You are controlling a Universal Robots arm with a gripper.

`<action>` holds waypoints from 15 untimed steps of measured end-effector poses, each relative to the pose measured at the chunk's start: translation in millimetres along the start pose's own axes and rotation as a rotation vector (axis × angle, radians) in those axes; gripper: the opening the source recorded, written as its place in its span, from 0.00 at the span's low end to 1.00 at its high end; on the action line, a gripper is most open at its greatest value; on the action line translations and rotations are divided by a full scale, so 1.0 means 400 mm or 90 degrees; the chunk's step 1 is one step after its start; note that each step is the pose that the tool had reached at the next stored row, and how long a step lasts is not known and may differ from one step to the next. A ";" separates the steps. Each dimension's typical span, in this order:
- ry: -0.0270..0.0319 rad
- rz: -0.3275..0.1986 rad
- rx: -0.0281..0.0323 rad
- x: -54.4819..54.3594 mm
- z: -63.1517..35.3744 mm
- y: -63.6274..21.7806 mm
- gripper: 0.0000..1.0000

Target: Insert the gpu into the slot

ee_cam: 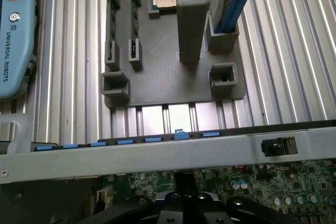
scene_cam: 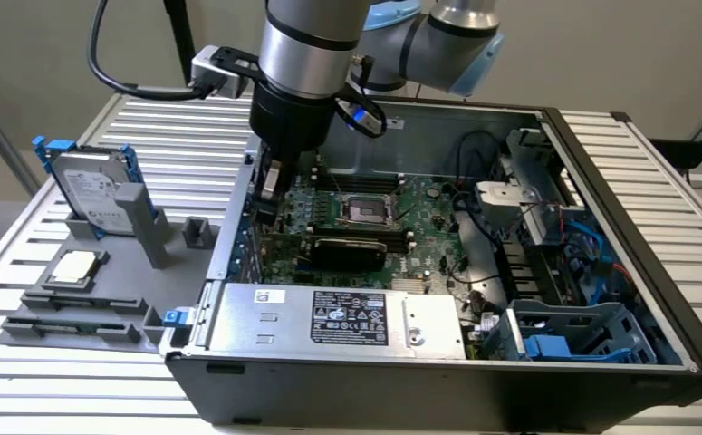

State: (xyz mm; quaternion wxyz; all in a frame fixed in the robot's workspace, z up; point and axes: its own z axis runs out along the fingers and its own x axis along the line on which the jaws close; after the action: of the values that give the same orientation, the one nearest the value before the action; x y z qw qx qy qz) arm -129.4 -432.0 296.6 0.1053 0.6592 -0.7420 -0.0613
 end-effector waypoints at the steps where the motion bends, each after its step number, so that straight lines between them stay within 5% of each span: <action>1: 0.0001 0.000 0.0000 -0.001 0.000 0.000 0.11; 10: 0.0004 -0.001 0.0007 -0.003 0.001 0.005 0.11; 15: -0.0003 -0.001 0.0050 -0.004 0.005 0.005 0.11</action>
State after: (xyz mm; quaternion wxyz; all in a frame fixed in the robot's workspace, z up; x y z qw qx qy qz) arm -131.5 -430.4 295.1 0.1024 0.6605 -0.7415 -0.0586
